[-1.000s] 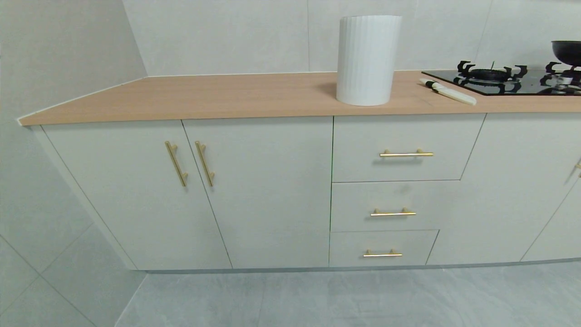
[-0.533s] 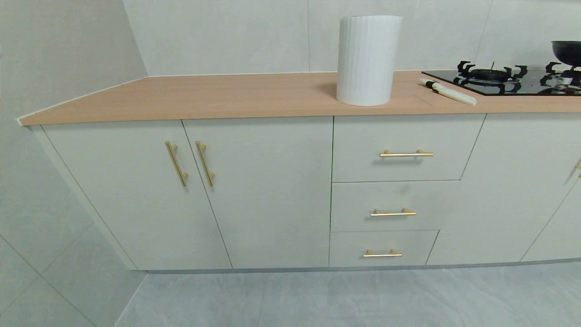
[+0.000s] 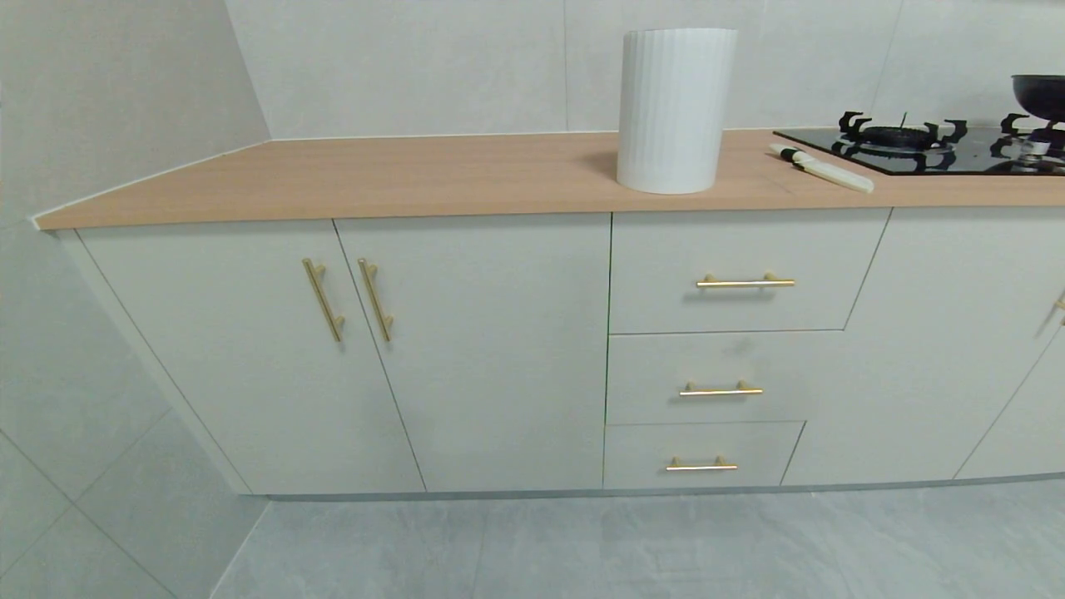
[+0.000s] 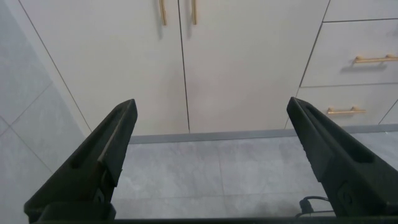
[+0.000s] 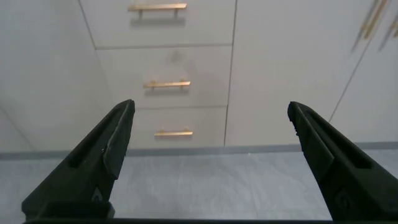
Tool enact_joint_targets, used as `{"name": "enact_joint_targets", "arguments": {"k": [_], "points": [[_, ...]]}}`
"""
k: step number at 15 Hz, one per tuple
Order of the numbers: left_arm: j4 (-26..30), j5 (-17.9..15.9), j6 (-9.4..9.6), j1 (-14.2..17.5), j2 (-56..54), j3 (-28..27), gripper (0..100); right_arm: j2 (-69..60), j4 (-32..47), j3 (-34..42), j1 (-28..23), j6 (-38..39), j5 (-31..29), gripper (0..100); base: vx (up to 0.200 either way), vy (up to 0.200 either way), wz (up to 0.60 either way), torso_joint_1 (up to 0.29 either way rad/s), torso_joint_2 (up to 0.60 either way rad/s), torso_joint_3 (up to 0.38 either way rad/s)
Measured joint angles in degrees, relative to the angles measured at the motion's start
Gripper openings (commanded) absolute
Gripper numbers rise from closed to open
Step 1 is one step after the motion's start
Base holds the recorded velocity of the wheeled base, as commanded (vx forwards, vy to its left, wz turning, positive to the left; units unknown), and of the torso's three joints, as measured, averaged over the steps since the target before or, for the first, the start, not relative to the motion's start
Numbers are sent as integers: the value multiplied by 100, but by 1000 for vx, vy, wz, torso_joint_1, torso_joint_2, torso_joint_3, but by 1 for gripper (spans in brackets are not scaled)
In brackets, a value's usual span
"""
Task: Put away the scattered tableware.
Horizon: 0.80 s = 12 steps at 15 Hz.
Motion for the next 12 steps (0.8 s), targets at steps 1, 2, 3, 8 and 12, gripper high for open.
{"name": "enact_joint_targets", "arguments": {"k": [1,2,3,8,12], "points": [[0,2,-2,-2,0,0,100,0,-73,54,2,2,119,100,0,0,0,0,0,0],[0,2,0,-2,0,0,100,0,-40,95,0,-2,169,100,0,0,0,0,0,0],[0,2,0,-5,0,0,100,0,-2,138,0,-5,199,100,0,0,0,0,0,0],[0,2,0,0,0,2,100,2,0,177,-1,0,180,100,0,0,0,0,0,0],[7,0,11,-2,0,5,100,2,6,179,2,24,188,100,0,0,0,0,0,0]]}}
